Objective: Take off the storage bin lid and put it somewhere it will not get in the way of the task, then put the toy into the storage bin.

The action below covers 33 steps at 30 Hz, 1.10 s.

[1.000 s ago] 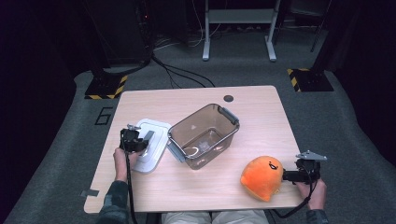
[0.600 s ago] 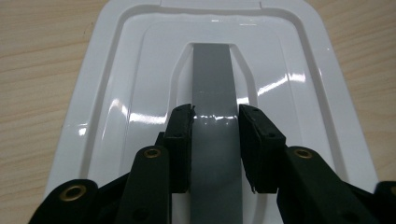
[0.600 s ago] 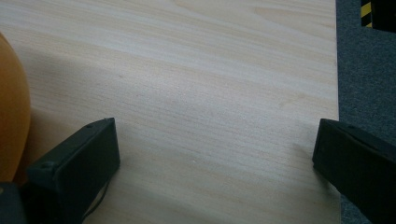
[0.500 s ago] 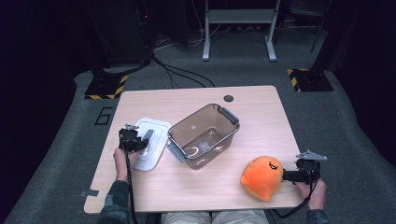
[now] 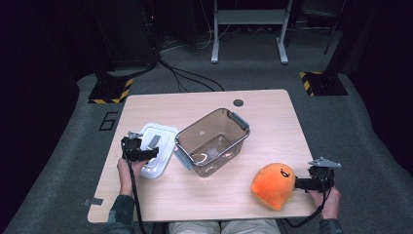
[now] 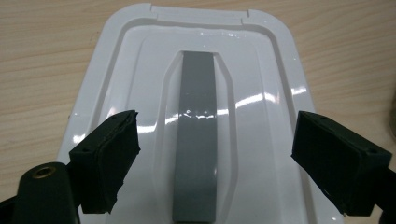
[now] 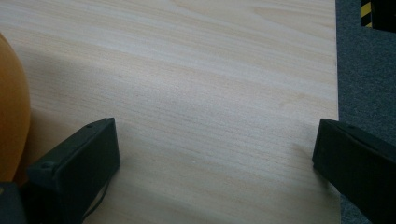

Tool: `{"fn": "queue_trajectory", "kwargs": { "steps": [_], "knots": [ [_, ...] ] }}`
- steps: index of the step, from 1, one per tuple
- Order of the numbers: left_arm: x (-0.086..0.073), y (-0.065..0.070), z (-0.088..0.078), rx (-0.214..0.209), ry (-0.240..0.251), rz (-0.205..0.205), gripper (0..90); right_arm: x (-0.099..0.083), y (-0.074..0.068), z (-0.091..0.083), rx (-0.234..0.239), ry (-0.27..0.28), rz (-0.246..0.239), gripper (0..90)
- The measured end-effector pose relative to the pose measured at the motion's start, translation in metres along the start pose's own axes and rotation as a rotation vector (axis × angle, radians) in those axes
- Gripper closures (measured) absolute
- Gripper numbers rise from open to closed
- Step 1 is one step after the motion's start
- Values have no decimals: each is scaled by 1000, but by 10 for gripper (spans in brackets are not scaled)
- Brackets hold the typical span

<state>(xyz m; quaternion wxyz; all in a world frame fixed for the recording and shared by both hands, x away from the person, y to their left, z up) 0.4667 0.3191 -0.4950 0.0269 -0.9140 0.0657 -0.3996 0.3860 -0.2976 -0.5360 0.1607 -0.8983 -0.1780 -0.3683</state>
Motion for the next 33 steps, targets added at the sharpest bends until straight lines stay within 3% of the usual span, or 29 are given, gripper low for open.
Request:
{"fn": "queue_trajectory", "kwargs": {
  "steps": [5, 13, 27, 33],
  "knots": [
    [-5, 4, -7, -7, 18, -12, 119, 0, 0, 0, 0, 0, 0, 0],
    [-2, 10, -24, -18, 51, 19, 108, 0, 0, 0, 0, 0, 0, 0],
    [27, 29, -54, -79, 97, 64, 97, 0, 0, 0, 0, 0, 1, 0],
    [44, 34, -64, -85, 114, 83, 97, 0, 0, 0, 0, 0, 1, 0]
  ]
}}
Point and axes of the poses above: each handheld gripper's, and its own axes: z roughly forward along the jaws, x roughly out of its top, y roughly to its right, the point moved 1 cm from there along z, roughly forward along the jaws, and after that the axes turned 13 degrees about x, right-handed, at the moved point
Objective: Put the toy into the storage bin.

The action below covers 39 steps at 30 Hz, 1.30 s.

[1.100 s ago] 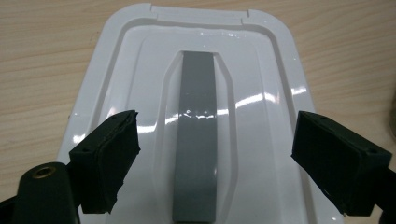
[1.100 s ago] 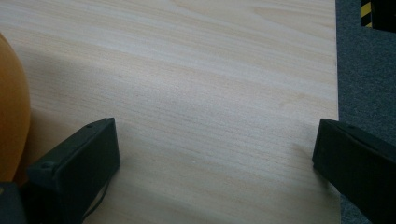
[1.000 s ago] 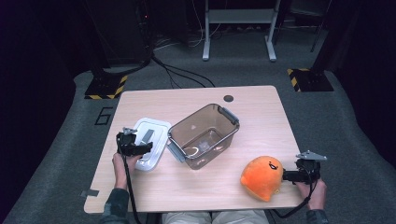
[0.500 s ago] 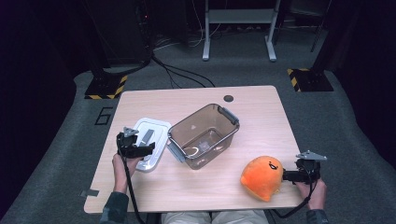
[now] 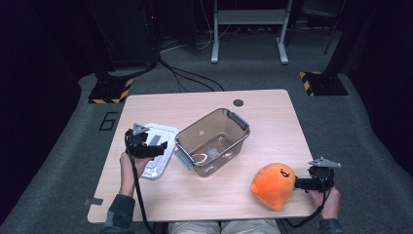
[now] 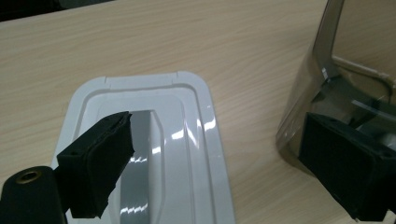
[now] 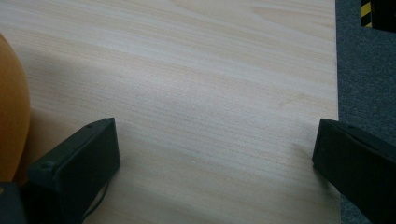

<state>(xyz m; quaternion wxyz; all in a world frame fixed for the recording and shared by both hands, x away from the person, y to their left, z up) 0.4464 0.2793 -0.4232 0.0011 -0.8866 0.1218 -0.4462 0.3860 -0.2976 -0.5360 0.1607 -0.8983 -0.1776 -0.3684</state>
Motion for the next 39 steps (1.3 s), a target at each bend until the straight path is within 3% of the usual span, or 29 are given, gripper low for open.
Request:
{"fn": "queue_trajectory", "kwargs": {
  "steps": [5, 14, 18, 21, 29, 32, 39],
  "knots": [
    [15, 6, -4, -22, 20, 15, 97, 0, 0, 0, 0, 0, 0, 0],
    [30, 25, 3, -82, 14, 29, 92, 0, 0, 0, -1, 0, 1, 0],
    [34, 36, 6, -135, 8, 63, 173, 0, 0, 0, -1, 0, 1, 0],
    [35, 45, 8, -156, 4, 85, 297, 0, 0, 0, 0, 0, 1, 0],
    [34, 60, 19, -158, -12, 137, 523, 0, 0, 0, 0, 0, 1, 0],
    [35, 61, 20, -121, -14, 170, 603, 0, 0, 0, 0, 0, 1, 0],
    [33, 63, 27, -97, -32, 209, 668, 0, 0, 0, 0, 0, 1, 0]
  ]
}}
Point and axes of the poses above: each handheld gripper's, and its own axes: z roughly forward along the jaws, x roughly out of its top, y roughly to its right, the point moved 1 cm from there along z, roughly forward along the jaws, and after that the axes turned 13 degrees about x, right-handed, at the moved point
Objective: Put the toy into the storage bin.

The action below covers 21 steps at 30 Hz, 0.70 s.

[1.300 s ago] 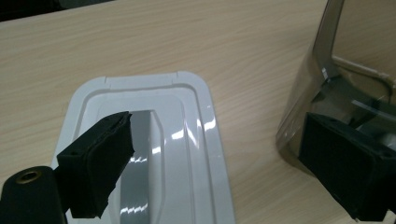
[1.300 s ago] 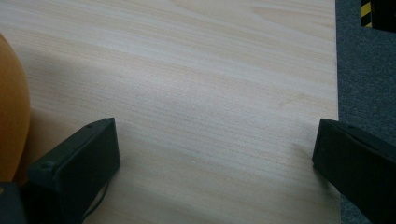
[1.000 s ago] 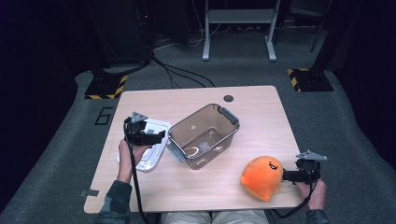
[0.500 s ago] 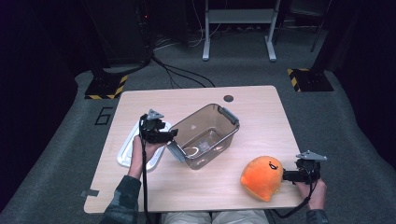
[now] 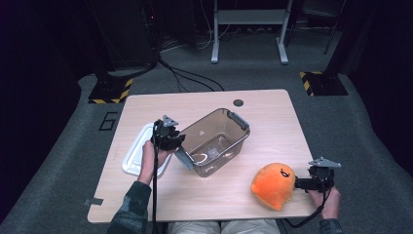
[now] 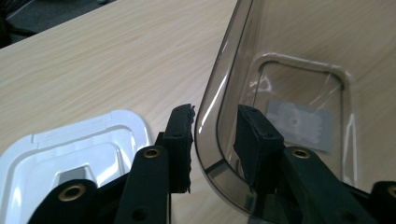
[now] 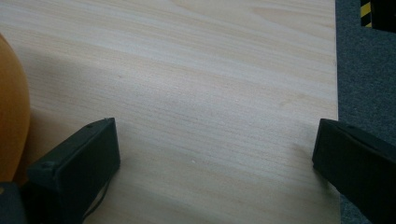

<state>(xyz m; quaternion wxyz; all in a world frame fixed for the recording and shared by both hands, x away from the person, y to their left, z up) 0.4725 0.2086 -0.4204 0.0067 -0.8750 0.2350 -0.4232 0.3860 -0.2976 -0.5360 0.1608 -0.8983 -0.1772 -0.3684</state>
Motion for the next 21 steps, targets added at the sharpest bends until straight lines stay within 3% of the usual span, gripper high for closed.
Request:
{"fn": "queue_trajectory", "kwargs": {
  "steps": [7, 21],
  "knots": [
    [0, 2, 3, 24, 25, -5, 725, 0, 0, 0, 0, 0, 0, 0],
    [-1, 5, 2, 48, 32, -7, 725, 0, 0, 0, 5, -3, -2, 0]
  ]
}}
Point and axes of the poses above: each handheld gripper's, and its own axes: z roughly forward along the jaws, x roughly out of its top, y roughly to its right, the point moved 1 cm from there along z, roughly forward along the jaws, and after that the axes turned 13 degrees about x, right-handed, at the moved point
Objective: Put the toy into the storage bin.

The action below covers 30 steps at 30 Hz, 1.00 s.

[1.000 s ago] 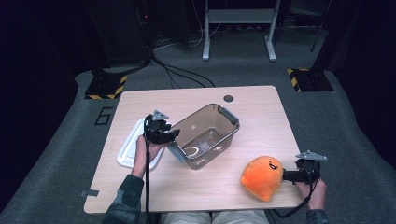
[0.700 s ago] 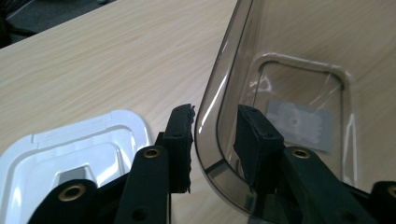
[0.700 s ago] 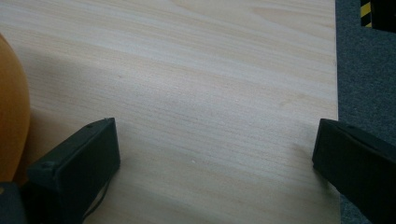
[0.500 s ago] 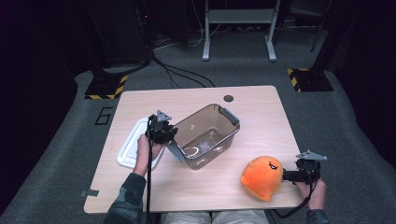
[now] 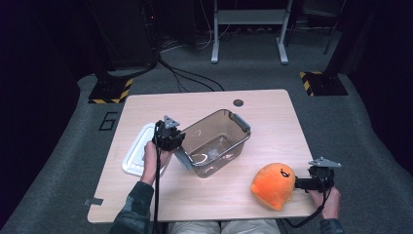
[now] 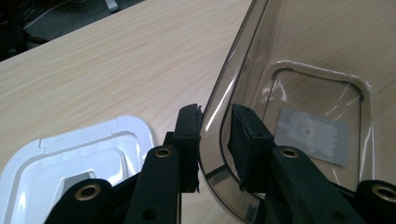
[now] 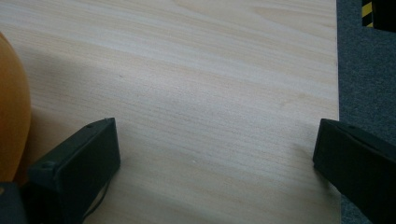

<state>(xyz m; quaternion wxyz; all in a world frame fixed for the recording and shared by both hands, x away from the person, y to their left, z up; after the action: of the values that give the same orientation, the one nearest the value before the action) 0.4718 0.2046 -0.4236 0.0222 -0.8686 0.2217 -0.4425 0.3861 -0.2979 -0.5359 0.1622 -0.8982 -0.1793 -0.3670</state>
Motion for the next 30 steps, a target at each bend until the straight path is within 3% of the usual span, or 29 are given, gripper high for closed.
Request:
{"fn": "queue_trajectory", "kwargs": {
  "steps": [11, 15, 21, 26, 30],
  "knots": [
    [1, 2, 0, 15, -6, 12, 724, 2, 2, -2, -5, -20, 9, 0],
    [1, 2, 0, 15, -4, 4, 724, 8, 1, -11, -12, 14, 10, 18],
    [0, 1, 0, 10, -2, -3, 723, 20, 0, -26, 47, 38, 9, 14],
    [0, 1, 0, 8, -4, -5, 723, 30, -8, -36, 74, -6, -24, 0],
    [0, 1, 0, 6, -4, -12, 723, 41, -18, -48, 95, -9, -56, 0]
  ]
}}
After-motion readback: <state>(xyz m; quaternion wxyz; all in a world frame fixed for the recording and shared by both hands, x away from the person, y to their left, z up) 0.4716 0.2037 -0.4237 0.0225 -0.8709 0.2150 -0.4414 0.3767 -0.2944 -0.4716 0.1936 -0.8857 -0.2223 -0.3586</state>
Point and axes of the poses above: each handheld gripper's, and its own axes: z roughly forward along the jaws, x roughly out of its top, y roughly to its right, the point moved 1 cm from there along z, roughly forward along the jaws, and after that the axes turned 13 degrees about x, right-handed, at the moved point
